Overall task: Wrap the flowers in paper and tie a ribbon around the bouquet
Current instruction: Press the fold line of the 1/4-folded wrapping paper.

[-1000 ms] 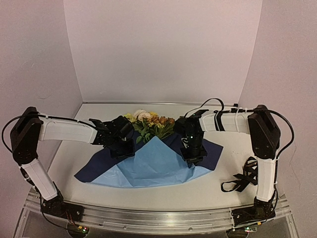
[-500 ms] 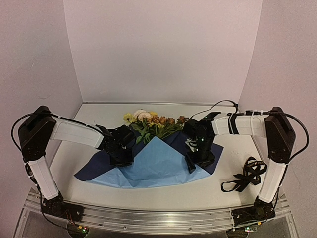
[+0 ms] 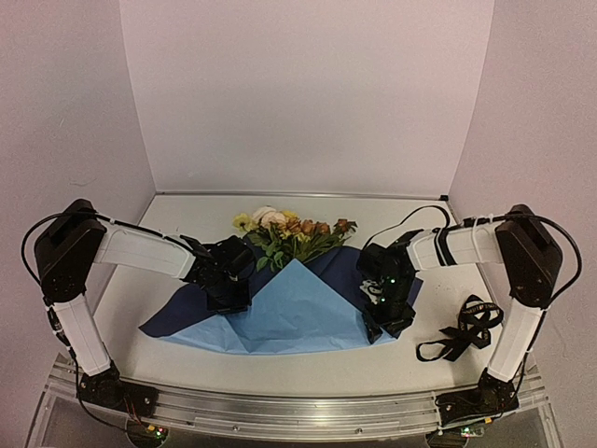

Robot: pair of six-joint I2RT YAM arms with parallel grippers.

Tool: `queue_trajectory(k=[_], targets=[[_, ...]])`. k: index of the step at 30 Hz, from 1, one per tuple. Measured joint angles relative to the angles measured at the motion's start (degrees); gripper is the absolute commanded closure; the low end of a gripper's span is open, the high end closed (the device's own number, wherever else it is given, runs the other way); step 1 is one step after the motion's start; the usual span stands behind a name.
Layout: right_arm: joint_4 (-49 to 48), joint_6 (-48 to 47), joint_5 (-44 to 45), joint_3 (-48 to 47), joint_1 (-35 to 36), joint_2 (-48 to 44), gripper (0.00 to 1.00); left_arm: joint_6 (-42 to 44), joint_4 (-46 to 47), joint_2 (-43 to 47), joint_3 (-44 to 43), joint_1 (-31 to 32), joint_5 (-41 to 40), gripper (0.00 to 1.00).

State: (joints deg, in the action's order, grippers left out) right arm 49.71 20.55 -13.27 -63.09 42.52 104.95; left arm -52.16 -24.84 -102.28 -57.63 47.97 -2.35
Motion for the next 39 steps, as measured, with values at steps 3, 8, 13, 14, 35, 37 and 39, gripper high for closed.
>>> queue_trajectory(k=[3, 8, 13, 14, 35, 37, 39], targets=[[2.6, 1.8, 3.1, 0.3, 1.4, -2.1, 0.39, 0.7, 0.0, 0.0, 0.0, 0.1, -0.3, 0.8], [8.9, 2.7, 9.5, -0.9, 2.5, -8.7, 0.37, 2.1, 0.0, 0.0, 0.0, 0.2, -0.4, 0.8], [12.9, 3.6, 9.6, -8.2, 2.7, -11.7, 0.48, 2.7, 0.0, 0.0, 0.0, 0.3, -0.8, 0.8], [12.7, 4.1, 8.9, -9.4, 3.0, -11.7, 0.53, 2.8, 0.0, 0.0, 0.0, 0.3, -0.8, 0.8], [-11.5, 14.6, 1.7, 2.0, 7.5, -0.9, 1.0, 3.5, -0.4, 0.0, -0.2, 0.4, -2.1, 0.69], [-11.6, 15.0, 1.8, 2.1, 7.5, -0.9, 1.0, 4.5, -1.4, 0.0, -0.6, 0.3, -3.0, 0.63], [-11.6, 15.6, 1.9, 2.1, 7.5, -0.9, 1.0, 5.4, -2.8, 0.4, -1.5, 0.3, -4.1, 0.55]])
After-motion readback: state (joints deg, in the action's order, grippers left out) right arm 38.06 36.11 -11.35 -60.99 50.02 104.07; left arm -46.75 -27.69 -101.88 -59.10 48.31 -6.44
